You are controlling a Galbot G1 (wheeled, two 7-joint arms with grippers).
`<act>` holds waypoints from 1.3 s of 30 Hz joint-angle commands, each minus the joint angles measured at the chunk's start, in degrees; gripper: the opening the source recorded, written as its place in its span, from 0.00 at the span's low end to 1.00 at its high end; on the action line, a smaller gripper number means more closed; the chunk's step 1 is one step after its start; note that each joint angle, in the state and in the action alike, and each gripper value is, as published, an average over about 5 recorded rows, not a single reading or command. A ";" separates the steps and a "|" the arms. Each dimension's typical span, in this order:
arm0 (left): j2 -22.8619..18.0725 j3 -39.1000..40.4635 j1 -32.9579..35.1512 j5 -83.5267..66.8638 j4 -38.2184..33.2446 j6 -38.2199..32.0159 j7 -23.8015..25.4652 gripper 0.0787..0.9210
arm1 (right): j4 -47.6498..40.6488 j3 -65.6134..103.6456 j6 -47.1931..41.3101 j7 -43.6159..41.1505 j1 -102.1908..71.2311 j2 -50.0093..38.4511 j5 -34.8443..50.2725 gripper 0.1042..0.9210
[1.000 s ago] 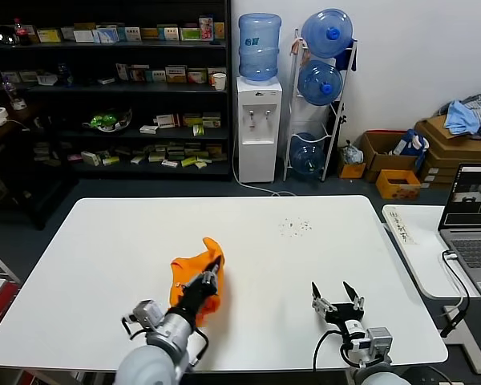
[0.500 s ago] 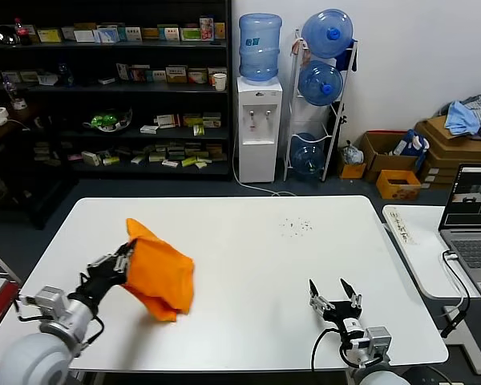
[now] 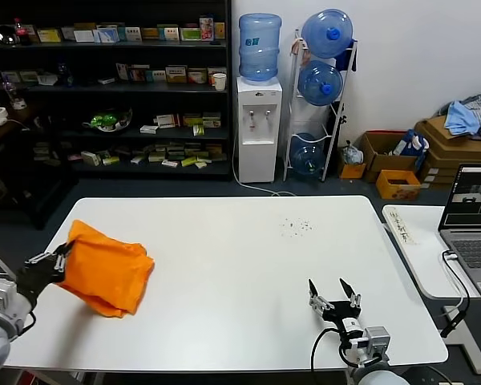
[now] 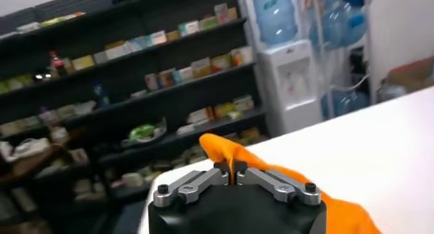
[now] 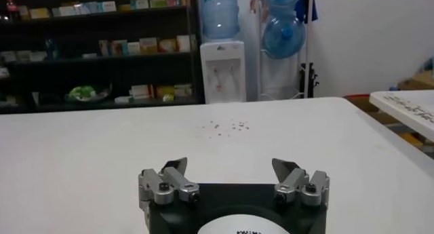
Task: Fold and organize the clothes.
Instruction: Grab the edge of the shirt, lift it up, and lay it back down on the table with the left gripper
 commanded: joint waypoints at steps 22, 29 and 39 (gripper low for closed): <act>-13.34 24.98 -9.15 -33.71 -26.92 5.57 -20.63 0.05 | 0.03 -0.46 -0.80 0.56 0.10 0.94 -0.66 0.88; -32.24 48.03 -22.82 -31.37 -13.24 0.45 -22.75 0.05 | -0.65 -0.95 -1.74 0.95 0.48 2.76 -1.43 0.88; -41.40 51.44 -29.25 -20.90 0.17 -2.98 -20.59 0.05 | -0.90 -0.93 -1.93 1.03 -0.42 4.76 -2.84 0.88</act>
